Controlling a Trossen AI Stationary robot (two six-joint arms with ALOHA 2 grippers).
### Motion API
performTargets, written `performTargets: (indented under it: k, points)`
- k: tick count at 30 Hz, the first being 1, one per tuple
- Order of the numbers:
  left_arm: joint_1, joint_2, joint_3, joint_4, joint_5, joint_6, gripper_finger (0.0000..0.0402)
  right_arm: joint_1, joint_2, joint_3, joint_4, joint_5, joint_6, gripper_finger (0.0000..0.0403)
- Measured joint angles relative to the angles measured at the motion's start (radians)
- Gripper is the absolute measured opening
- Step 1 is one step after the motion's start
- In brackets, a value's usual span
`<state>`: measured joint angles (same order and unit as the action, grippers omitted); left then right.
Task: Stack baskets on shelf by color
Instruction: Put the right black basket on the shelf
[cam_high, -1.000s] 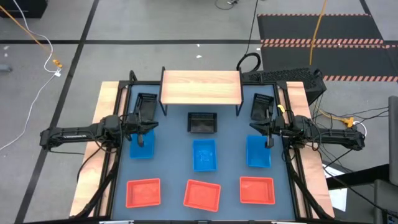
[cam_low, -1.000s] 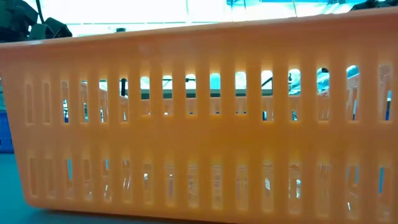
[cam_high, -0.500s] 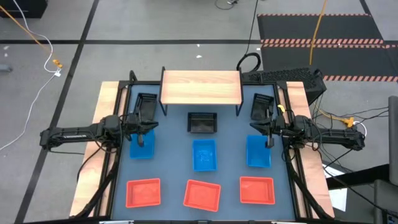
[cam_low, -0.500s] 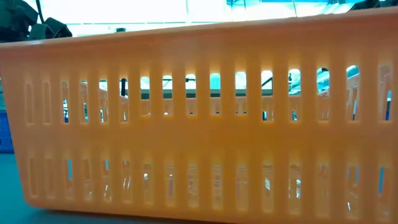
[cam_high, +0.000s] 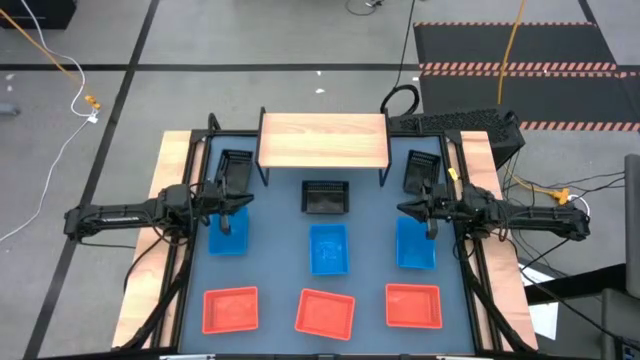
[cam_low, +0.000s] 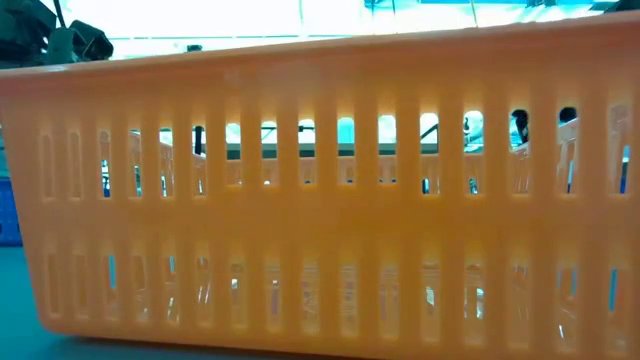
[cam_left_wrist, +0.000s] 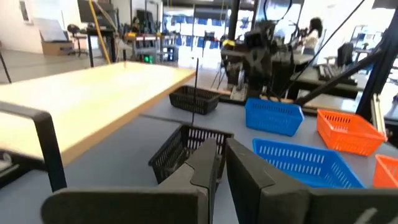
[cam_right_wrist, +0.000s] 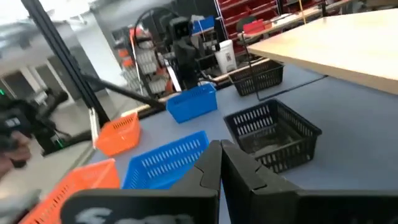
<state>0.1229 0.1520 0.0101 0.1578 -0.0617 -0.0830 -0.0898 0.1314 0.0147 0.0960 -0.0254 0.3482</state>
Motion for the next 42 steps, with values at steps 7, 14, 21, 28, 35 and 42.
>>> performTargets:
  k: [7, 14, 21, 28, 35, 42]
  points:
    - [0.0, 0.0, 0.0, 0.054, 0.0, -0.007, 0.0037, -0.019, 0.038, 0.038, 0.005, 0.152, -0.123, 0.0002]
    - [0.0, 0.001, 0.0, 0.094, -0.001, 0.093, 0.0037, -0.076, 0.185, 0.267, -0.376, 0.216, -0.135, 0.0051]
    - [-0.005, 0.001, 0.0, 0.143, 0.014, -0.047, 0.0037, -0.1, 0.411, 0.442, -0.482, 0.26, -0.101, 0.0119]
    - [-0.065, 0.001, 0.0, 0.166, 0.013, -0.051, 0.0037, -0.101, 0.609, 0.629, -0.792, 0.318, -0.141, 0.0143]
    - [-0.123, 0.001, 0.0, 0.216, 0.011, -0.052, 0.0037, -0.164, 0.747, 0.65, -0.819, 0.296, -0.239, 0.0144]
    - [-0.146, 0.042, 0.0, 0.206, -0.021, 0.031, 0.0037, -0.269, 0.88, 0.65, -0.818, 0.285, -0.245, 0.0144]
